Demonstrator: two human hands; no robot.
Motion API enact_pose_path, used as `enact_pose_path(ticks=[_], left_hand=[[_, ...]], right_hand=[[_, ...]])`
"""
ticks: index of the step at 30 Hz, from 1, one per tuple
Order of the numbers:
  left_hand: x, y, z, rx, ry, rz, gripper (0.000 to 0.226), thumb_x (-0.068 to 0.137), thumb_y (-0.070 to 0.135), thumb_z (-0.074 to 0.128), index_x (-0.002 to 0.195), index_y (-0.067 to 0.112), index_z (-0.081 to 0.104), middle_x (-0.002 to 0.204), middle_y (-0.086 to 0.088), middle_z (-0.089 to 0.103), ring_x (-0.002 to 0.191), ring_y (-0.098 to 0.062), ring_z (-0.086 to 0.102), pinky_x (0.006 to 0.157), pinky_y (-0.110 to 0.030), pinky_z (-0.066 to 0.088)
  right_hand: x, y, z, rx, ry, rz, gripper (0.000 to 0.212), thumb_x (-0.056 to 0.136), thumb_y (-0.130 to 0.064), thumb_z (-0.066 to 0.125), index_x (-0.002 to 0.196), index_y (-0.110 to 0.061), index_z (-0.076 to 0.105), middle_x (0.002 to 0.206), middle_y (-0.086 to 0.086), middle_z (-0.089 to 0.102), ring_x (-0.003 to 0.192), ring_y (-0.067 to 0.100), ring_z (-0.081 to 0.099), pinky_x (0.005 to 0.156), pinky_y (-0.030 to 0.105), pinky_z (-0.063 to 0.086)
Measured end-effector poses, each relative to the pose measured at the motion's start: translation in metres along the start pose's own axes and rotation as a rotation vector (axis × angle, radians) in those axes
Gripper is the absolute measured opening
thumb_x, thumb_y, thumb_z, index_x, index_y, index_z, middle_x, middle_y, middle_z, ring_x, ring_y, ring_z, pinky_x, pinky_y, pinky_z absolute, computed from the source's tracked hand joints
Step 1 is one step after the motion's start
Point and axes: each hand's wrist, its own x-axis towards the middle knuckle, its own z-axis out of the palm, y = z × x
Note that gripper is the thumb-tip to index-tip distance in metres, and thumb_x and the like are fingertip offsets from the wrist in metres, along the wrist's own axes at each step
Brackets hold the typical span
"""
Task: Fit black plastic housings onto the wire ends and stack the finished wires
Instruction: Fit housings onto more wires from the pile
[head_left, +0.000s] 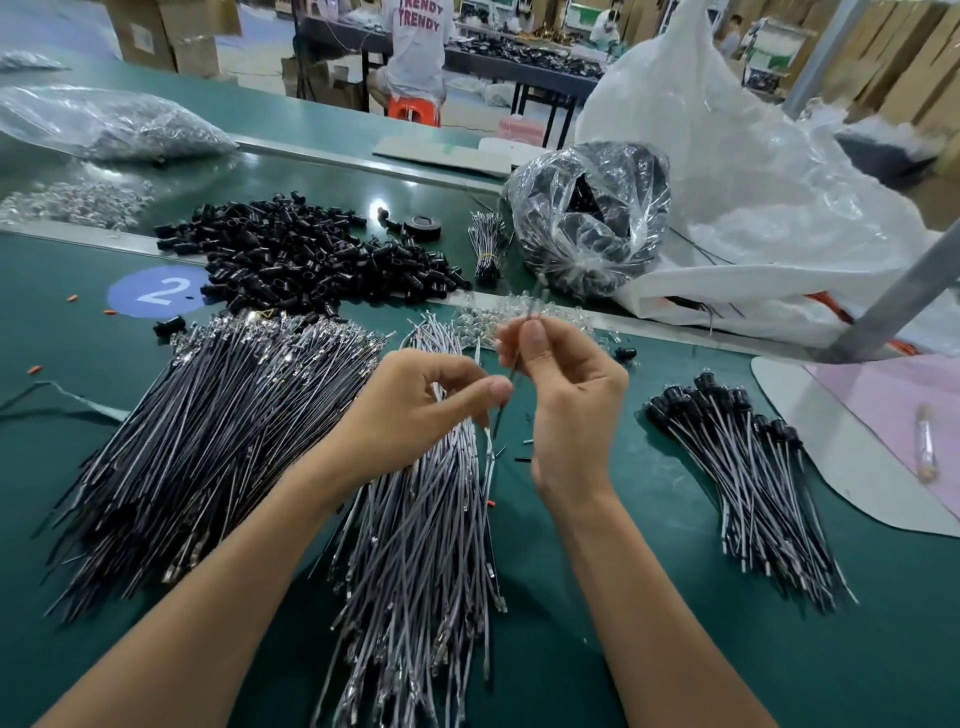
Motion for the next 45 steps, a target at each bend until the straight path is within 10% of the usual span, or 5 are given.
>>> enact_pose_path(ticks=[10, 23, 28, 37, 45], left_hand=[[0.064, -0.027, -0.08, 1.151, 0.244, -0.446, 0.03, 0.086, -0.006, 0.059, 0.102, 0.014, 0.074, 0.098, -0.009, 0.07, 0.086, -0.028, 0.063, 0.073, -0.037, 0.051], [0.096, -0.073, -0.129, 0.972, -0.05, -0.446, 0.022, 0.08, -0.01, 0.069, 0.092, 0.006, 0.078, 0.098, -0.017, 0.073, 0.087, -0.031, 0.067, 0.084, -0.042, 0.056], [0.093, -0.05, -0.115, 0.888, 0.154, -0.323, 0.018, 0.09, 0.011, 0.069, 0.107, 0.005, 0.071, 0.105, -0.013, 0.071, 0.09, -0.026, 0.064, 0.09, -0.042, 0.053], [0.03, 0.02, -0.005, -0.379, 0.335, -0.26, 0.029, 0.078, -0.006, 0.073, 0.099, 0.014, 0.075, 0.09, -0.003, 0.077, 0.075, -0.013, 0.072, 0.065, -0.016, 0.055], [0.013, -0.001, 0.009, -0.293, 0.462, -0.208, 0.03, 0.082, -0.005, 0.072, 0.091, 0.023, 0.072, 0.083, 0.003, 0.076, 0.073, -0.013, 0.071, 0.072, -0.02, 0.056]], right_hand=[[-0.001, 0.005, -0.002, -0.116, 0.065, -0.098, 0.012, 0.084, -0.01, 0.07, 0.088, -0.021, 0.072, 0.074, -0.002, 0.072, 0.058, 0.013, 0.065, 0.057, 0.021, 0.052], [-0.002, 0.006, -0.003, -0.21, 0.035, -0.049, 0.01, 0.087, -0.005, 0.07, 0.09, -0.015, 0.071, 0.075, 0.005, 0.072, 0.059, 0.013, 0.066, 0.057, 0.022, 0.053], [-0.001, 0.005, -0.003, -0.248, 0.051, -0.061, 0.015, 0.087, -0.007, 0.07, 0.086, -0.022, 0.07, 0.075, -0.001, 0.071, 0.059, 0.01, 0.065, 0.057, 0.017, 0.05], [0.015, -0.002, -0.026, -0.522, 0.146, -0.144, 0.016, 0.082, -0.004, 0.076, 0.086, -0.019, 0.074, 0.082, -0.001, 0.07, 0.074, 0.005, 0.064, 0.071, 0.014, 0.049], [0.019, -0.004, -0.034, -0.707, 0.078, -0.211, 0.009, 0.082, -0.001, 0.074, 0.088, -0.008, 0.077, 0.082, -0.004, 0.068, 0.076, 0.005, 0.062, 0.073, 0.013, 0.048]])
